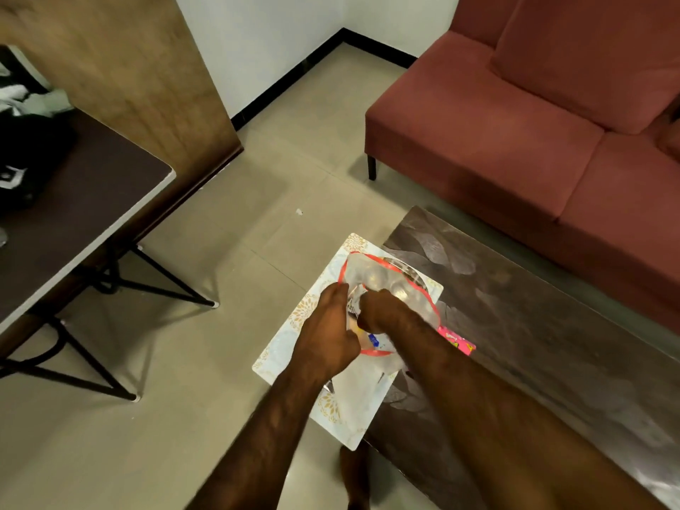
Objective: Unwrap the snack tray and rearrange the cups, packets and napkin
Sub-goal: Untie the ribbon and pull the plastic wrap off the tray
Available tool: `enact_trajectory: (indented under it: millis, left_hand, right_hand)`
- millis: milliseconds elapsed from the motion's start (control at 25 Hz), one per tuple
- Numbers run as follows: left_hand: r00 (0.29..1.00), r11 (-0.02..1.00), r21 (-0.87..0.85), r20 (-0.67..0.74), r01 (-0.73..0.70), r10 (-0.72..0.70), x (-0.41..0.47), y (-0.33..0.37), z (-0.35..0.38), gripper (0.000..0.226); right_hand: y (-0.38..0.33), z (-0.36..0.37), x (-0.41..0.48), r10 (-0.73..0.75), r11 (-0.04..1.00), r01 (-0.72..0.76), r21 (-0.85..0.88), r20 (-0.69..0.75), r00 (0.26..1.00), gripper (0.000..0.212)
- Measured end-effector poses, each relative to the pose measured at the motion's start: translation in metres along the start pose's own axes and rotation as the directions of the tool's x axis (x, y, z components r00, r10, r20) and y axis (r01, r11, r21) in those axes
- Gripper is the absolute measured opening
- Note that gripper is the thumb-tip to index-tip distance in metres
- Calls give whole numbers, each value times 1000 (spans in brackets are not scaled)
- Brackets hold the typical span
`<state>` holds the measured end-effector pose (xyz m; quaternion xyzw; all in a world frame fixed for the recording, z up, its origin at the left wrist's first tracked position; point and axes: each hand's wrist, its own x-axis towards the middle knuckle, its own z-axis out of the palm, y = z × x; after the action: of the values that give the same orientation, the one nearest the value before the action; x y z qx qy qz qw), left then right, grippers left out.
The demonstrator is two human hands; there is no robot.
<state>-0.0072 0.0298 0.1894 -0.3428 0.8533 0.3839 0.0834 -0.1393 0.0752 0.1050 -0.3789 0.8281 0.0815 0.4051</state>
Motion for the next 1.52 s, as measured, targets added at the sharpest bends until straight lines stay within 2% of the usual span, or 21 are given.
enact_trajectory:
  millis: [120,240,320,360,480,640,680,760,840,880,1000,1040,1080,1160,1280,1360,1520]
  left_hand:
    - [1000,1000,3,9,-16,16,-3,-4,3,80]
    - [1000,1000,14,9,-20,20,-1,-6,7,79]
    - [1000,1000,19,11,-21,20,0,-4,6,79]
    - [1000,999,22,9,-26,26,2,-3,7,79]
    - [1000,1000,21,19,-18,18,6,1,9,78]
    - [1000,997,-71,21,11,-10,9,13,8,75]
    - [1000,994,-107,7,21,-21,11,16,6,72]
    - [999,987,-159,-27,31,-36,14,18,3,67]
    - [998,982,-186,-51,32,-42,15,21,2,64]
    - [998,980,-195,-52,34,-45,15,23,2,64]
    - [996,973,-221,-44,61,-72,15,28,3,61]
    - [996,973,-220,-45,71,-83,16,27,4,63]
    - [995,974,-210,-46,81,-93,15,26,4,65]
    - [994,979,-184,-38,89,-98,14,23,7,70]
    - [994,980,-173,-26,100,-106,9,24,10,71]
    - [995,977,-195,-34,90,-99,6,26,13,70]
    - [989,976,-182,-67,117,-131,1,31,14,65]
  right_hand:
    - [12,14,24,94,995,-92,-45,30,995,48]
    - [13,22,37,52,995,-44,-91,86,995,62]
    - [16,32,45,52,996,-56,66,63,997,63]
    - [13,31,40,70,994,-74,79,46,996,63]
    - [-1,15,1,142,979,-118,165,-142,980,47]
    - [-10,-19,-74,151,982,-97,162,-364,919,25]
    - [-7,-24,-90,150,978,-76,193,-402,903,22]
    - [6,-24,-114,186,928,1,372,-466,865,25]
    - [22,-17,-129,281,789,108,605,-511,813,35]
    - [30,-13,-134,337,678,163,717,-500,798,41]
    - [52,-5,-142,438,187,297,936,-350,828,48]
    - [61,-3,-144,450,60,301,952,-295,843,49]
    - [71,-1,-149,462,-25,299,954,-255,849,46]
    - [96,9,-164,514,-80,312,947,-229,826,35]
    - [136,37,-188,661,-67,311,948,-191,726,22]
    - [153,59,-197,722,-141,303,942,-112,683,21]
    - [167,104,-199,739,-362,299,883,76,669,23]
